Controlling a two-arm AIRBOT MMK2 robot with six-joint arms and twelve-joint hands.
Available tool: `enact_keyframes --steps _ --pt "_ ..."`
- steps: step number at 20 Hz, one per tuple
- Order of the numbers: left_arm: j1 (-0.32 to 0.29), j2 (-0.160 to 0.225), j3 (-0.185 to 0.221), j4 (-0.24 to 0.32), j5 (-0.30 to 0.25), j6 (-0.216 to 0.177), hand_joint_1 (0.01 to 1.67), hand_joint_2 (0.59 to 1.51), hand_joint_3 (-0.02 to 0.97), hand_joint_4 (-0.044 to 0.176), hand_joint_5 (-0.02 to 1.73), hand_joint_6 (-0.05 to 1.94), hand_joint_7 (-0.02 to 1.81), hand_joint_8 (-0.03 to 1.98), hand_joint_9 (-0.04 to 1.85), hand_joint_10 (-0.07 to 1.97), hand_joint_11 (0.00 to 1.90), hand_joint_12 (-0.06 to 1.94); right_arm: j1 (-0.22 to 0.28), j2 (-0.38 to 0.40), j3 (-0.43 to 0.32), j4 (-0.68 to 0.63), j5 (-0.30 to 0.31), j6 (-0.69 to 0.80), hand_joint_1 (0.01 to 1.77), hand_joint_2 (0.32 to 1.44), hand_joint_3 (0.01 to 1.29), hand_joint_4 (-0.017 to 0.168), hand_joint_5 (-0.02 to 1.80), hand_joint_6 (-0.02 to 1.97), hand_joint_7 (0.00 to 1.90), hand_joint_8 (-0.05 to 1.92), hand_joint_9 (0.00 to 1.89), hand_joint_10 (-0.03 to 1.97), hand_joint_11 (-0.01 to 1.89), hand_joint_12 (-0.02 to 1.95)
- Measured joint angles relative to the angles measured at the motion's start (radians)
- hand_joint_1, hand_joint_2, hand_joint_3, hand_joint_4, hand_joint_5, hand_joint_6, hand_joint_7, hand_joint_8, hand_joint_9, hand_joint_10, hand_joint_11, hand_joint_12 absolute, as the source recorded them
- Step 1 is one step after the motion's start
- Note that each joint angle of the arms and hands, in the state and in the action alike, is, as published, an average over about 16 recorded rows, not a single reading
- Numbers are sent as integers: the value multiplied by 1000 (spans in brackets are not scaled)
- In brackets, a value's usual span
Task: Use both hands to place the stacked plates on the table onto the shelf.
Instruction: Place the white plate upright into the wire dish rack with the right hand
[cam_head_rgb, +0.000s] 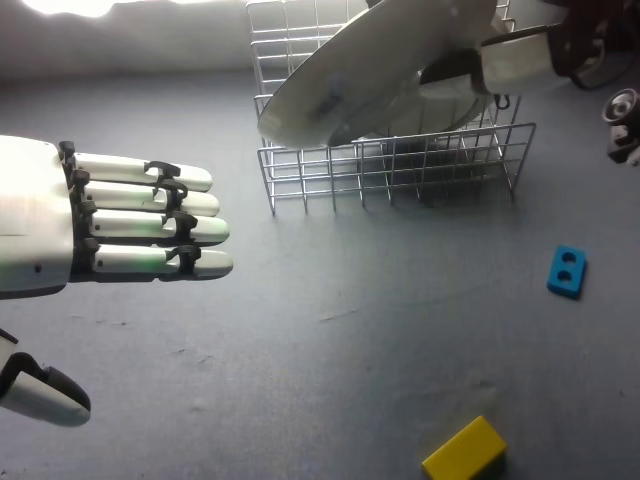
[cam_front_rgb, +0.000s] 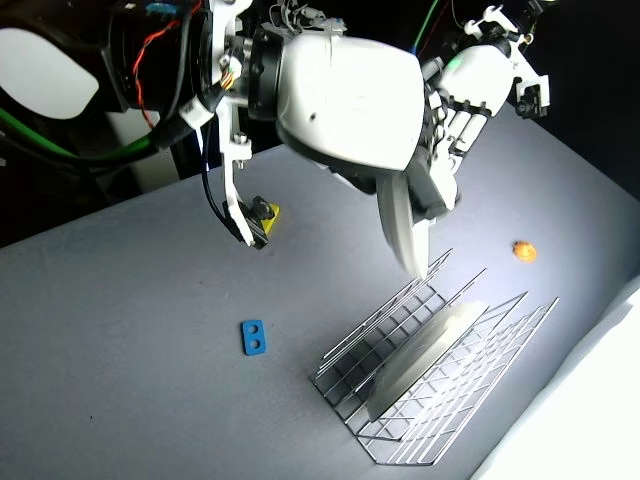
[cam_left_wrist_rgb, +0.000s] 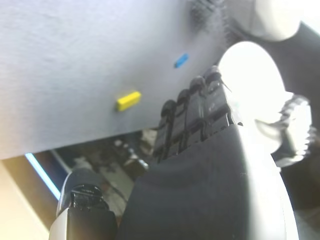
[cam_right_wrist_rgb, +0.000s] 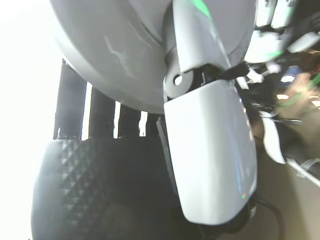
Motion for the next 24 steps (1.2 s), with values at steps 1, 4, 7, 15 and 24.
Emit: enact_keyframes --steps 1,4,7,15,24 --pt "-2 0 -4 11 -8 -1 21 1075 18 7 40 15 19 2 19 10 14 7 1 -1 6 15 -2 5 1347 1020 13 -1 868 1102 980 1009 955 1094 811 1190" --pt "-1 0 -13 37 -32 -3 21 1075 18 7 37 15 19 2 19 9 14 7 2 -5 21 61 -9 21 1348 1019 13 -2 869 1098 982 1005 957 1092 809 1194" --pt "2 0 -18 52 -56 -7 21 1075 19 7 37 15 20 2 18 9 14 7 1 -9 34 103 -16 37 1350 1019 13 -2 867 1102 977 1015 953 1100 803 1200" --pt "5 5 -40 64 -127 -36 21 1075 19 7 42 15 21 1 19 10 14 7 -10 -21 72 234 -37 50 1357 1019 13 -1 855 1125 966 1031 931 1122 784 1219" --pt "14 12 -49 60 -206 -91 21 1077 18 6 45 15 21 1 19 10 15 9 -25 -47 121 323 -47 67 1363 1019 13 -2 838 1148 958 1045 916 1137 774 1225"
